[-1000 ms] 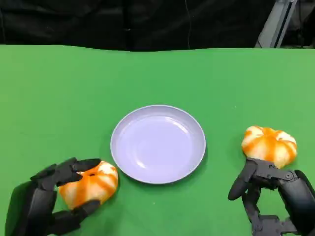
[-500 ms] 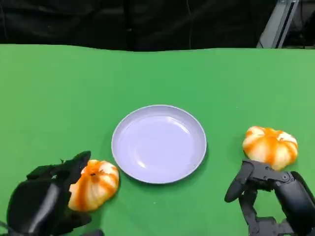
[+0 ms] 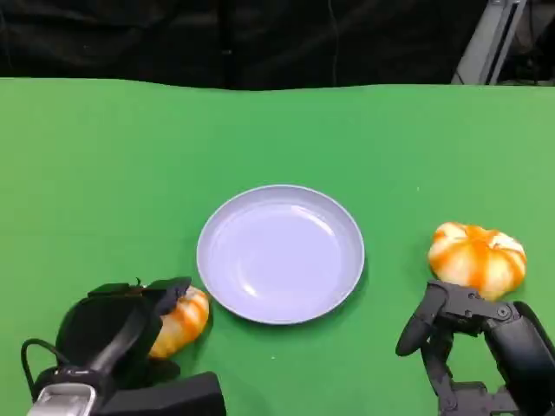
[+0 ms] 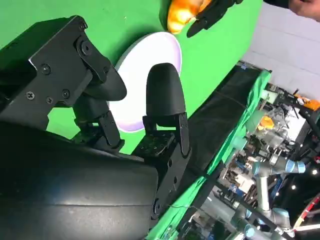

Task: Grasp the bread from the table and place it into the plate.

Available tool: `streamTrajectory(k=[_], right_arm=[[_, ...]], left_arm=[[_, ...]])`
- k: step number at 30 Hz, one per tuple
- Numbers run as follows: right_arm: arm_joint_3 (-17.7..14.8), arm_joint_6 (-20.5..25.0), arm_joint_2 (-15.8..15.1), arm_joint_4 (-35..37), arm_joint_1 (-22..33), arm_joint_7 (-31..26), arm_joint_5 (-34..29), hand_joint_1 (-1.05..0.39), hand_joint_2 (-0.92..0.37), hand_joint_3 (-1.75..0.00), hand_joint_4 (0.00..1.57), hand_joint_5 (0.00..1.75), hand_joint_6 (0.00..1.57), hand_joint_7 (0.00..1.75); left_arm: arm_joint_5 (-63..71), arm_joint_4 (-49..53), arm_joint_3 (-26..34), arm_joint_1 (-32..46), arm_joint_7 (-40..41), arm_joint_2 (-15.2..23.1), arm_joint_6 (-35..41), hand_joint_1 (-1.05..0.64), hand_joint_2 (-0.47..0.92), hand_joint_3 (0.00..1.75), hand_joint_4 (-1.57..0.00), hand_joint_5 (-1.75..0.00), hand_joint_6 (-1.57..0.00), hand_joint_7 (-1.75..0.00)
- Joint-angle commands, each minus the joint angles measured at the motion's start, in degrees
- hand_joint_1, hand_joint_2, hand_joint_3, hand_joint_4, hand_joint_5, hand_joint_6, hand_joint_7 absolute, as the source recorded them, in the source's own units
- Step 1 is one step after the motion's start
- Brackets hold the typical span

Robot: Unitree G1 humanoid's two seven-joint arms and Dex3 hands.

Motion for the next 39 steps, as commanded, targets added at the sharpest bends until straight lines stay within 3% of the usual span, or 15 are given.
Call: streamTrajectory(k=[1, 2, 4, 5, 6, 7, 8, 10, 12, 14, 17, 22, 28, 32, 39], right_arm=[[-0.3, 0.1, -0.6, -0.5, 0.4, -0.2, -0.1, 0.1, -0.31, -1.44, 0.84, 1.67, 0.79, 1.35], [-0.3, 0.1, -0.6, -0.5, 0.3, -0.2, -0.1, 0.09, -0.31, -1.43, 0.83, 1.67, 0.79, 1.35], [-0.3, -0.1, -0.6, -0.3, 0.3, -0.3, -0.1, 0.09, -0.32, -1.43, 0.83, 1.67, 0.79, 1.35], [-0.2, -0.1, -0.6, -0.2, 0.2, -0.2, -0.1, 0.09, -0.32, -1.42, 0.82, 1.66, 0.79, 1.34], [-0.2, -0.1, -0.6, -0.2, 0.2, -0.4, -0.3, 0.09, -0.32, -1.42, 0.82, 1.66, 0.79, 1.34], [-0.2, -0.1, -0.5, -0.2, 0.2, -0.4, -0.4, 0.09, -0.32, -1.42, 0.82, 1.66, 0.79, 1.34], [-0.1, 0.0, -0.5, -0.2, 0.2, -0.3, -0.3, 0.08, -0.32, -1.42, 0.83, 1.66, 0.79, 1.34], [0.0, 0.0, -0.4, -0.2, 0.2, -0.3, -0.1, 0.09, -0.32, -1.43, 0.83, 1.66, 0.79, 1.34], [0.0, 0.3, -0.4, -0.4, 0.3, -0.2, 0.1, 0.08, -0.32, -1.43, 0.82, 1.66, 0.79, 1.34], [0.1, 0.3, -0.5, -0.5, 0.2, -0.2, -0.1, 0.08, -0.32, -1.43, 0.82, 1.65, 0.79, 1.34], [0.2, 0.4, -0.6, -0.7, 0.2, 0.0, -0.2, 0.09, -0.32, -1.43, 0.83, 1.65, 0.78, 1.34], [0.4, 0.5, -0.6, -0.9, 0.2, 0.1, 0.0, 0.09, -0.31, -1.43, 0.84, 1.66, 0.79, 1.34], [0.7, 0.9, -0.5, -1.5, 0.7, 0.3, 0.1, 0.09, -0.32, -1.42, 0.83, 1.67, 0.78, 1.34], [1.1, 1.6, -0.3, -2.3, 1.2, 0.3, 0.0, 0.08, -0.33, -1.41, 0.83, 1.73, 0.78, 1.34], [1.4, 2.0, -0.5, -3.2, 1.9, 0.4, -0.2, 0.09, -0.33, -1.42, 0.81, 1.71, 0.78, 1.35]], left_arm=[[-5.4, 4.0, 0.7, 0.2, 3.2, 0.8, -3.5, -0.1, 0.92, 0.32, -0.74, -0.74, -1.1, -0.12], [-6.1, 4.0, 0.8, 0.2, 3.2, 0.9, -3.3, -0.09, 0.87, 0.47, -0.89, -0.39, -1.16, -0.26], [-6.4, 4.1, 0.7, 0.0, 4.3, 1.5, -3.3, -0.08, 0.79, 0.63, -1.07, -0.2, -1.03, -0.71], [-6.4, 4.2, 0.6, -0.1, 4.7, 1.7, -3.3, -0.09, 0.77, 0.65, -0.92, -0.93, -0.9, -1.03], [-6.0, 4.6, 0.5, -0.4, 6.4, 2.2, -4.1, -0.09, 0.77, 0.65, -0.82, -1.26, -0.85, -1.15], [-5.9, 5.1, 0.5, -0.6, 8.0, 2.6, -4.9, -0.14, 0.82, 0.48, -0.79, -1.5, -0.83, -1.14], [-6.0, 5.6, 0.7, -0.7, 9.7, 2.8, -5.8, -0.17, 0.88, 0.27, -0.79, -1.64, -0.86, -1.03], [-6.3, 5.6, 1.2, -0.8, 12.1, 3.3, -6.9, -0.2, 0.91, 0.17, -0.79, -1.72, -0.9, -0.94], [-7.3, 4.7, 2.3, -0.6, 14.4, 3.4, -8.1, -0.19, 0.92, 0.16, -0.77, -1.74, -0.77, -1.36], [-9.4, 3.3, 3.5, -0.3, 15.5, 3.1, -9.9, -0.15, 0.92, 0.17, -0.78, -1.74, -0.73, -1.5], [-10.9, 1.1, 4.2, 0.0, 15.9, 2.9, -11.8, -0.14, 0.6, 0.75, -0.8, -1.75, -0.72, -1.56], [-11.0, -3.2, 3.8, -0.3, 17.3, 2.2, -15.2, -0.13, 0.39, 1.22, -0.84, -1.75, -0.77, -1.53], [-8.8, -3.3, 1.5, -4.2, 17.4, 1.2, -16.7, -0.13, 0.38, 1.27, -0.85, -1.75, -0.78, -1.52], [-7.8, -1.2, -0.4, -8.1, 16.9, -0.1, -17.0, -0.15, 0.33, 1.42, -0.86, -1.75, -0.8, -1.48], [-5.9, 7.1, -4.3, -16.8, 17.7, -3.4, -16.6, -0.14, 0.33, 1.34, -0.88, -1.75, -0.79, -1.53]])
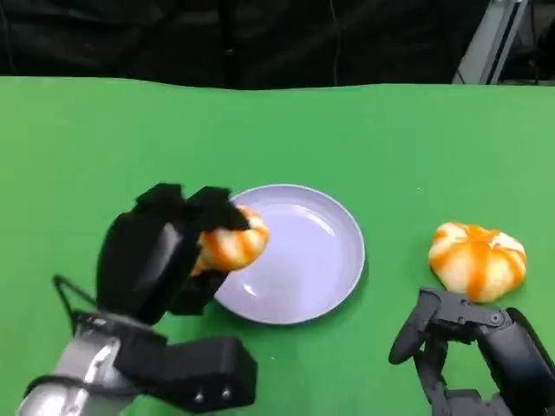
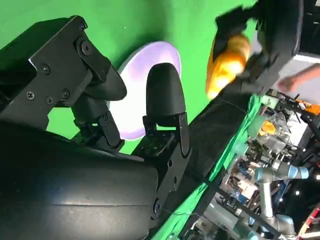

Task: Grasp the bread from the table and place it into the plate.

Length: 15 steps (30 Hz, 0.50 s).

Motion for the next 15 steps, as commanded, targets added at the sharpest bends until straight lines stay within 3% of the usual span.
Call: streamTrajectory(k=[1, 4, 6, 7, 8, 9, 10, 11, 12, 13, 15], right_arm=[[0.0, 0.5, -0.8, -1.1, 0.5, 0.3, -0.3, 0.08, -0.34, -1.41, 0.8, 1.71, 0.78, 1.35], [0.1, 0.9, -0.9, -1.6, 0.8, 0.3, -0.8, 0.09, -0.35, -1.4, 0.8, 1.71, 0.78, 1.35], [0.2, 1.4, -0.6, -2.1, 1.0, 0.3, -0.9, 0.09, -0.35, -1.39, 0.8, 1.7, 0.78, 1.35], [0.3, 1.5, -0.6, -2.2, 1.1, 0.3, -0.9, 0.1, -0.36, -1.39, 0.81, 1.7, 0.78, 1.35], [0.3, 1.4, -0.5, -2.2, 1.1, 0.2, -0.9, 0.1, -0.36, -1.39, 0.81, 1.7, 0.78, 1.35], [0.3, 1.4, -0.5, -2.1, 1.0, 0.1, -1.0, 0.1, -0.36, -1.38, 0.81, 1.7, 0.78, 1.35], [0.4, 1.5, -0.5, -2.2, 1.0, 0.2, -1.1, 0.1, -0.36, -1.38, 0.81, 1.7, 0.78, 1.35], [0.4, 1.5, -0.6, -2.2, 0.9, 0.2, -1.0, 0.1, -0.35, -1.39, 0.81, 1.7, 0.78, 1.35], [0.4, 1.4, -0.6, -2.1, 0.9, 0.3, -1.0, 0.1, -0.35, -1.4, 0.81, 1.7, 0.79, 1.35], [0.5, 1.5, -0.6, -2.2, 0.9, 0.4, -0.9, 0.1, -0.35, -1.4, 0.8, 1.71, 0.78, 1.35], [0.5, 2.2, -0.5, -2.6, 1.1, 0.5, -0.7, 0.1, -0.34, -1.4, 0.8, 1.71, 0.78, 1.36]], left_arm=[[1.0, 5.4, -1.8, -5.0, 1.3, -1.8, 0.6, -0.14, 0.33, 1.33, -0.88, -1.75, -0.78, -1.53], [1.5, 8.7, -3.1, -8.0, 0.8, -3.4, 2.2, -0.17, 0.35, 1.33, -0.87, -1.75, -0.76, -1.55], [1.4, 8.6, -3.9, -8.7, -2.7, -4.1, 5.4, -0.2, 0.42, 1.19, -0.8, -1.71, -0.77, -1.36], [1.3, 8.2, -4.2, -8.8, -4.1, -4.3, 6.8, -0.22, 0.55, 0.91, -0.75, -1.51, -0.78, -1.08], [0.8, 7.7, -4.5, -8.8, -6.1, -4.3, 7.8, -0.23, 0.62, 0.77, -0.74, -1.43, -0.79, -0.95], [0.5, 7.2, -4.7, -8.7, -7.4, -4.3, 8.5, -0.22, 0.72, 0.55, -0.67, -1.25, -0.77, -0.69], [0.7, 6.6, -5.3, -8.6, -9.8, -3.7, 9.6, -0.22, 0.79, 0.41, -0.66, -1.18, -0.79, -0.53], [1.0, 5.9, -5.9, -8.4, -12.3, -3.1, 10.7, -0.27, 0.85, 0.28, -0.5, -0.91, -0.68, -0.33], [1.2, 5.4, -6.3, -8.3, -14.0, -2.7, 11.5, -0.37, 0.89, 0.21, -0.33, -0.65, -0.54, -0.14], [1.3, 4.8, -6.8, -8.2, -16.5, -2.0, 12.3, -0.4, 0.91, 0.19, -0.28, -0.56, -0.49, -0.08], [1.1, 3.4, -7.5, -8.1, -20.9, -0.9, 13.8, -0.63, 0.92, 0.23, -0.07, -0.4, -0.28, -0.02]])
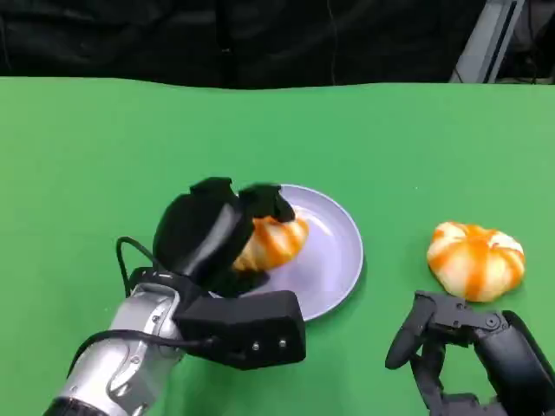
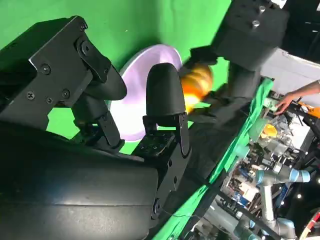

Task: Grasp the bread from the table and place it into the plate.

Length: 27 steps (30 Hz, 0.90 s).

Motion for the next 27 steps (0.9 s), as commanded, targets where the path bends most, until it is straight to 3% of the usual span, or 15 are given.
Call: streamTrajectory(k=[1, 4, 8, 11, 20, 27], right_arm=[[0.0, 1.5, -0.4, -1.4, 0.4, 0.3, 0.4, 0.09, -0.34, -1.4, 0.8, 1.72, 0.78, 1.36], [0.0, 1.0, -0.5, -1.1, 0.2, 0.5, 0.9, 0.1, -0.34, -1.41, 0.8, 1.73, 0.78, 1.36], [0.0, 1.2, -0.6, -1.3, 0.2, 0.4, 0.5, 0.1, -0.33, -1.42, 0.8, 1.72, 0.79, 1.37], [0.1, 1.4, -0.5, -1.5, 0.3, 0.3, 0.4, 0.1, -0.33, -1.42, 0.8, 1.73, 0.79, 1.37], [0.0, 1.5, -0.6, -2.1, 1.0, 0.3, 0.2, 0.09, -0.34, -1.41, 0.8, 1.74, 0.78, 1.37], [0.0, 2.1, -0.6, -2.5, 1.1, 0.4, 0.1, 0.08, -0.34, -1.4, 0.8, 1.74, 0.78, 1.36]], left_arm=[[0.1, -3.4, -1.3, 0.4, -8.6, 3.0, 3.4, -0.69, 0.92, 0.26, -0.03, -0.34, -0.22, -0.01], [-0.1, -5.3, -2.1, 0.4, -14.1, 4.1, 5.5, -0.83, 0.92, 0.36, 0.0, -0.13, -0.1, -0.01], [-0.3, -7.1, -2.1, 0.9, -15.8, 5.0, 5.7, -0.9, 0.92, 0.41, 0.0, -0.05, -0.07, 0.0], [-1.0, -8.7, -1.3, 2.0, -14.7, 5.8, 4.6, -0.9, 0.92, 0.43, -0.01, -0.05, -0.07, 0.0], [-5.6, -17.3, 6.7, 10.5, -9.5, 10.8, -2.3, -0.58, 0.92, 0.2, -0.31, -0.27, -0.33, -0.09], [-6.0, -18.1, 7.7, 11.6, -9.6, 11.1, -3.2, -0.54, 0.92, 0.18, -0.33, -0.3, -0.36, -0.09]])
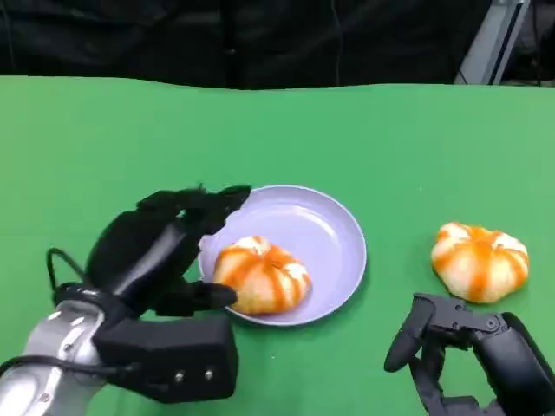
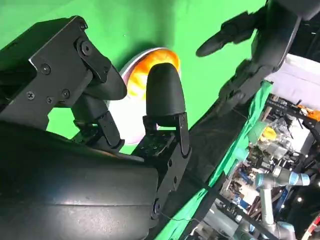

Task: Grasp the bread from the table and place it into the plate.

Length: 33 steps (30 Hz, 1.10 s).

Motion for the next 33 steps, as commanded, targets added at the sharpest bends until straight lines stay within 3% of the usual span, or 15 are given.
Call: streamTrajectory(k=[1, 2, 5, 8, 10, 12, 13, 17, 18, 24, 33], right_arm=[[-0.3, -0.3, -0.7, -0.6, 0.3, -0.3, -0.2, 0.08, -0.34, -1.4, 0.8, 1.74, 0.79, 1.36], [-0.6, -0.7, -0.8, -0.7, 0.4, -0.4, 0.0, 0.1, -0.34, -1.39, 0.81, 1.73, 0.79, 1.36], [-1.1, -1.4, -1.0, -0.7, 0.5, -0.3, 0.6, 0.13, -0.34, -1.4, 0.82, 1.71, 0.8, 1.35], [-1.3, -1.5, -1.2, -0.6, 0.4, 0.1, 0.9, 0.13, -0.34, -1.41, 0.82, 1.71, 0.8, 1.36], [-1.4, -0.9, -1.1, -0.9, 0.3, 0.2, 0.7, 0.12, -0.35, -1.4, 0.82, 1.71, 0.8, 1.36], [-1.5, -0.5, -1.1, -1.1, 0.2, 0.3, 0.8, 0.11, -0.35, -1.4, 0.82, 1.71, 0.8, 1.36], [-1.6, -0.5, -1.1, -1.1, 0.1, 0.4, 0.8, 0.11, -0.35, -1.39, 0.81, 1.71, 0.8, 1.36], [-2.2, -1.6, -1.6, -0.3, -0.2, 0.8, 1.5, 0.12, -0.36, -1.39, 0.81, 1.7, 0.79, 1.36], [-2.3, -1.9, -1.7, 0.0, -0.4, 0.8, 1.8, 0.12, -0.36, -1.39, 0.81, 1.7, 0.79, 1.36], [-2.5, -2.0, -1.6, 1.0, -0.9, 0.5, 2.1, 0.13, -0.33, -1.42, 0.84, 1.68, 0.79, 1.35], [-2.6, -3.3, -1.8, 2.5, -1.7, 0.4, 1.9, 0.12, -0.32, -1.44, 0.84, 1.66, 0.79, 1.35]], left_arm=[[-1.1, -2.1, 1.8, 2.4, 1.2, 1.2, -1.5, -0.54, 0.92, 0.18, -0.33, -0.3, -0.36, -0.09], [-3.1, -4.1, 4.5, 8.1, 4.6, 1.9, -5.3, -0.51, 0.92, 0.16, -0.39, -0.36, -0.42, -0.11], [-7.2, -5.4, 9.8, 18.1, 12.7, 1.4, -14.7, -0.28, 0.92, 0.08, -0.86, -0.48, -0.85, -0.14], [-8.7, -4.0, 11.8, 21.2, 15.6, 0.8, -20.3, -0.15, 0.92, 0.12, -0.9, -0.8, -1.05, -0.09], [-10.0, -4.3, 13.4, 23.3, 16.3, 0.3, -22.0, -0.08, 0.91, 0.14, -0.92, -0.88, -1.13, -0.11], [-11.4, -4.9, 14.8, 25.1, 16.3, -0.3, -22.9, -0.01, 0.77, 0.44, -0.94, -1.0, -1.23, -0.15], [-12.0, -5.5, 15.4, 26.0, 16.0, -0.6, -22.8, 0.0, 0.65, 0.75, -0.9, -1.25, -1.26, -0.24], [-13.8, -5.9, 17.1, 27.8, 17.1, -3.2, -24.4, 0.08, 0.37, 1.33, -0.86, -1.65, -0.92, -1.17], [-14.1, -5.3, 17.3, 27.6, 17.6, -4.1, -25.1, 0.08, 0.33, 1.39, -0.85, -1.67, -0.89, -1.27], [-20.8, -0.1, 17.7, 25.8, 15.4, -7.1, -28.0, 0.07, 0.31, 1.45, -0.86, -1.71, -0.79, -1.49], [-23.9, 2.5, 17.9, 24.1, 12.3, -8.3, -28.6, 0.04, 0.29, 1.48, -0.85, -1.73, -0.79, -1.48]])
